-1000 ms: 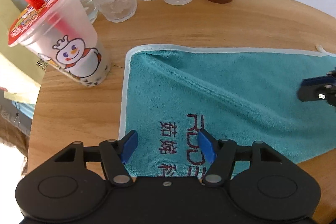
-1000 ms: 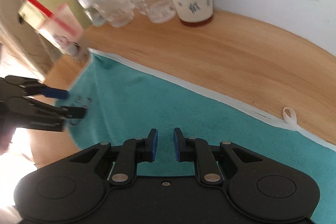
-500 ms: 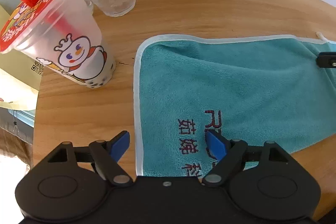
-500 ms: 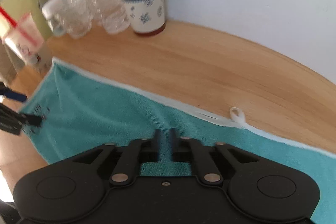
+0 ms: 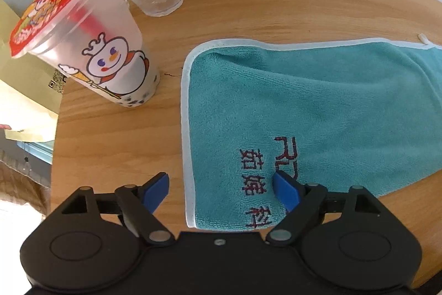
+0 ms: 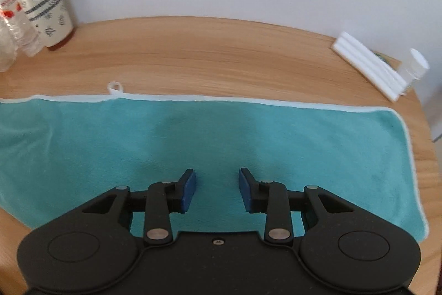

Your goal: Fold towel

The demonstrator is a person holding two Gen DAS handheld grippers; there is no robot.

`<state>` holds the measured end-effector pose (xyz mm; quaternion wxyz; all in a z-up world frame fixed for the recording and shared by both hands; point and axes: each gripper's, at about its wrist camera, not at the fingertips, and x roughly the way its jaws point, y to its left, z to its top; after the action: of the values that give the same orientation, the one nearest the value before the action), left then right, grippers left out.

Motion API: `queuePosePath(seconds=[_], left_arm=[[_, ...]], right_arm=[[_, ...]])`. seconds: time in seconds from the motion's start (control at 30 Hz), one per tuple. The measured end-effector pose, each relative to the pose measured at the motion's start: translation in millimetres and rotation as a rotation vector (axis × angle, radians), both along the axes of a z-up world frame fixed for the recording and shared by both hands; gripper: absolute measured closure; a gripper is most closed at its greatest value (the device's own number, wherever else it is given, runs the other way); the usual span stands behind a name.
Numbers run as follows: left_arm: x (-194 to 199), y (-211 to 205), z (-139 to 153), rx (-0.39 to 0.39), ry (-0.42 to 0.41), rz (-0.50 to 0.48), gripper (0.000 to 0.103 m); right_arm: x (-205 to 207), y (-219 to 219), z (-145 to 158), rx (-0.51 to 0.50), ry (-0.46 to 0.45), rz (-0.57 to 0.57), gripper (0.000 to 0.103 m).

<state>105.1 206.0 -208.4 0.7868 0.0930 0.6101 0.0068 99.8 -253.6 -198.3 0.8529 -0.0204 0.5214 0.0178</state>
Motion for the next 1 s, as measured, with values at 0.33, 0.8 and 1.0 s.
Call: queuePosePath(seconds=[0.33,0.8,1.0], left_arm=[[-4,-22,23,0.006,-0.011,0.131,0.038],[-54,11,27,-0.096,-0.075,0.628,0.030],[-78,20,26,-0.264,-0.155,0.834,0.030]], right_arm=[[-53,-93,11,-0.022,-0.036,-0.240,0.062],[-88,-207,-10,0.179,-0.064,-0.626,0.057],[-86,-224,-19,0.285,-0.073,-0.697,0.057]])
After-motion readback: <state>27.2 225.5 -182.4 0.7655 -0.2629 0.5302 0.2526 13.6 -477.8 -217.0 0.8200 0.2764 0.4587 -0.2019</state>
